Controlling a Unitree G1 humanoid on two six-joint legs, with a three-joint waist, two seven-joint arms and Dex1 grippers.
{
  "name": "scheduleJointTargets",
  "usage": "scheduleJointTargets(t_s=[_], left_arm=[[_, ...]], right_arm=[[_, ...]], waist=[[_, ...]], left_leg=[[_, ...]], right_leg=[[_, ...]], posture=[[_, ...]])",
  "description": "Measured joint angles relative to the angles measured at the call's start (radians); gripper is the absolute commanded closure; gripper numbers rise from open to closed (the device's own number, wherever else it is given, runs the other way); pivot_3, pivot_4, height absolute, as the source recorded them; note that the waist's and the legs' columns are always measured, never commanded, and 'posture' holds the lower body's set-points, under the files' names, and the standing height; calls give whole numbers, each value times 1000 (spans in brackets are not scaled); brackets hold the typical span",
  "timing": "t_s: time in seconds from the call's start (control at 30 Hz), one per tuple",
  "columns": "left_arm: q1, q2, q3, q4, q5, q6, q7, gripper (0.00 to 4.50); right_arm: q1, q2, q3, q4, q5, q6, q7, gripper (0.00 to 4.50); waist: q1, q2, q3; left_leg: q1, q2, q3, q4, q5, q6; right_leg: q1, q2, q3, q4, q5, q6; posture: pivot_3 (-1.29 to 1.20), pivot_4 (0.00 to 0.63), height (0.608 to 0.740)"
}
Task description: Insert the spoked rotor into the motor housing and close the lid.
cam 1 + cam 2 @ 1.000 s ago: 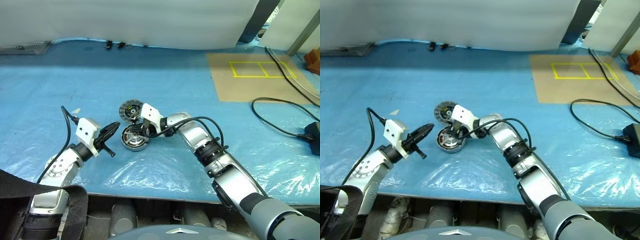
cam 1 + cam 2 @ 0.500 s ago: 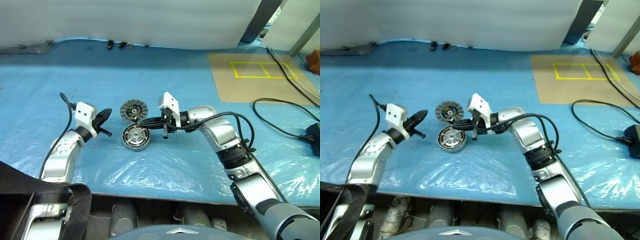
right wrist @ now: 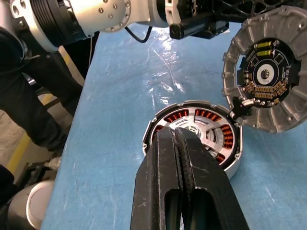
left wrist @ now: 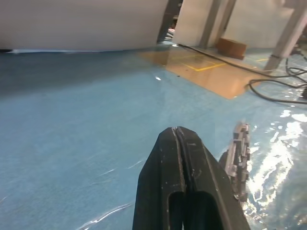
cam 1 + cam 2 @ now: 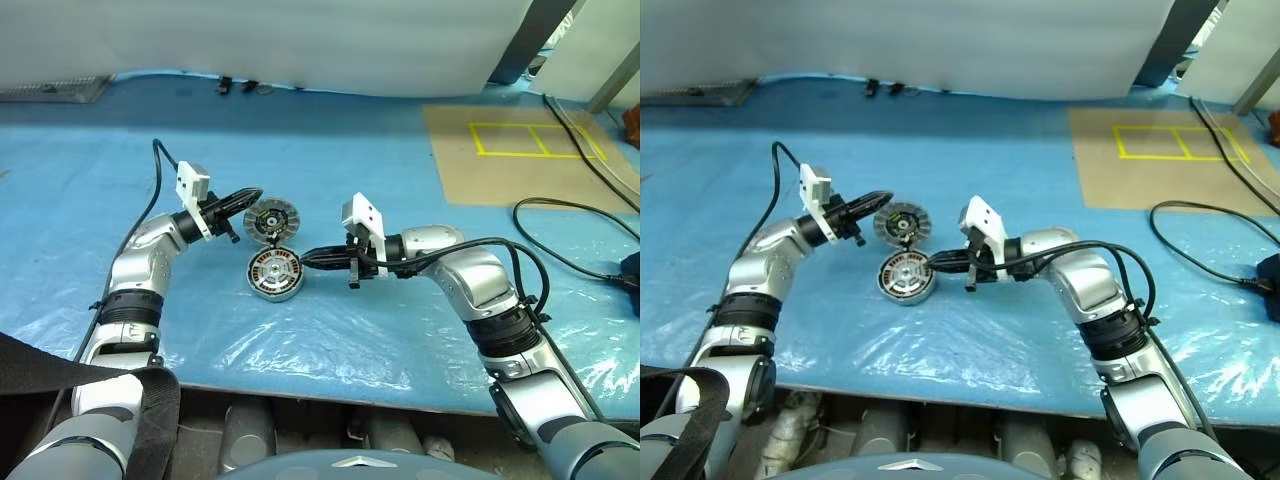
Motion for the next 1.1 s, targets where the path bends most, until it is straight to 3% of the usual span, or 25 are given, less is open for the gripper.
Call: scheduleJointTargets(t_s=[0.3,1.1], left_arm=[[-93,20,-79,68,55,59,-124,4500],[-126,6,-126,51,94,101,-175,4500]], right_arm=[[2,-32,0,-15,39,27,-13,4451],[16,-48,2,-35,65,42,-18,4451]], waist=[[12,0,0],[21,0,0]], left_leg=[[-1,0,0,1,0,0],[-2,0,-1,0,0,0]], right_leg=[[-1,0,0,1,0,0],[-1,0,0,0,0,0]], posture=[[0,150,740],[0,150,740]])
